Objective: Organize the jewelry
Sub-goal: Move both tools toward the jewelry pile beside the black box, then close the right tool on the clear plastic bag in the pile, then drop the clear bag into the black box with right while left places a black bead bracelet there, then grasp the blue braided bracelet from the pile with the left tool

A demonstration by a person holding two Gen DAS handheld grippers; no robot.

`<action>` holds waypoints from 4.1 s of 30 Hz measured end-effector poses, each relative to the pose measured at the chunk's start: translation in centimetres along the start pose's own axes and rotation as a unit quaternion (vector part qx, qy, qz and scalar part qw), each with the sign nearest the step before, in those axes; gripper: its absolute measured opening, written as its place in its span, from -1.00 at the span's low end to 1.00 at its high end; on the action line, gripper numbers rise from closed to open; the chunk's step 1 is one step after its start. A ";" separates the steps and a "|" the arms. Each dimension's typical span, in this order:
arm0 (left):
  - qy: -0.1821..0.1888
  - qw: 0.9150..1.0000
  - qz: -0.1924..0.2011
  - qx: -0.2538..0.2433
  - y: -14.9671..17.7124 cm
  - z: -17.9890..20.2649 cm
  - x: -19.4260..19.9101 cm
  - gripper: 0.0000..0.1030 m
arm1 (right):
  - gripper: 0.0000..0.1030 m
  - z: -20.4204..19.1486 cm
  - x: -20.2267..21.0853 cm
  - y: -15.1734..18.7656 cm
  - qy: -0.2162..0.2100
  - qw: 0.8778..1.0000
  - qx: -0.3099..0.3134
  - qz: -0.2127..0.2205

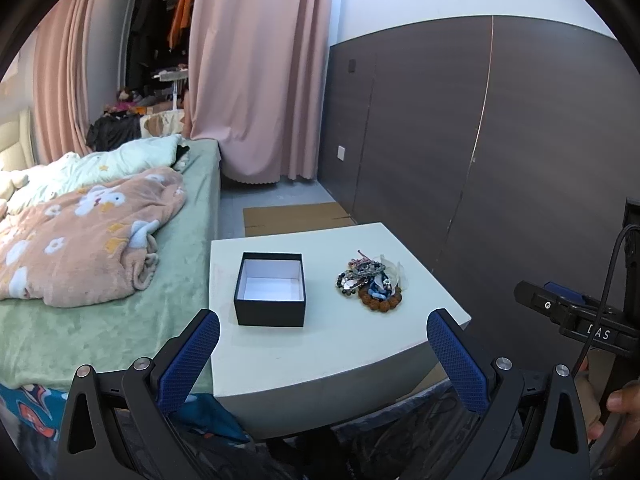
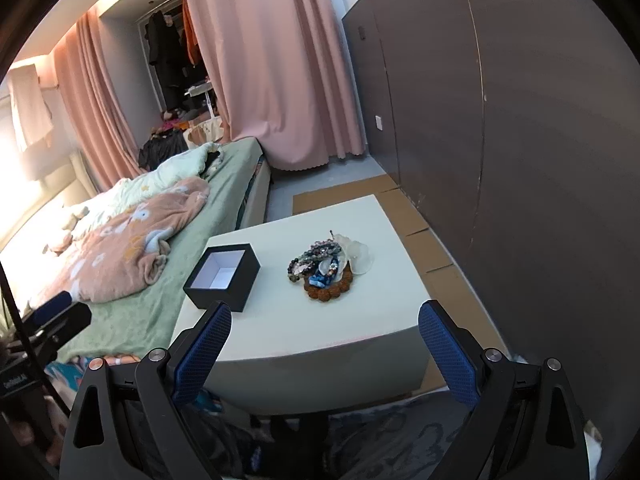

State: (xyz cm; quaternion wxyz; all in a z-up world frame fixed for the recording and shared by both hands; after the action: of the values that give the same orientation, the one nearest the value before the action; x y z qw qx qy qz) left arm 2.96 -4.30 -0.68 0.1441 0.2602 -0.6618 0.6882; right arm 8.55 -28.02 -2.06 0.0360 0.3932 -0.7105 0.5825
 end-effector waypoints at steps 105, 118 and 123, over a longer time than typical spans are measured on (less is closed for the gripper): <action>0.129 0.965 -0.157 0.165 -9.3 -6.0 -15.7 -0.97 | -0.96 -2.9 -17.1 -6.8 -0.142 0.986 -0.053 -0.065; 0.064 0.961 -0.171 0.209 -7.4 -11.6 -16.0 -0.63 | -0.43 -9.8 -23.8 -7.8 -0.209 0.973 -0.021 -0.097; 0.045 0.964 -0.154 0.212 -6.9 -11.3 -16.6 0.82 | 0.50 -7.9 -25.2 -6.5 -0.180 0.977 -0.029 -0.113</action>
State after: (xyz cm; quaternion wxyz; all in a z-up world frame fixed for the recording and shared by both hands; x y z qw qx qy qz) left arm 18.44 9.83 -3.86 0.2196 0.3528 -0.4456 0.7929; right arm 26.58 -8.35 -7.22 -0.0156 0.5685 -0.6725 0.4737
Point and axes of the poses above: each gripper's, at about its wrist camera, not at the fingertips, and x roughly against the way its jaws point, z to its right, y to its underside, the point moved 2 cm from there along -x, roughly the way its jaws point, and after that the axes turned 13 degrees about -y, right-handed, at the moved point
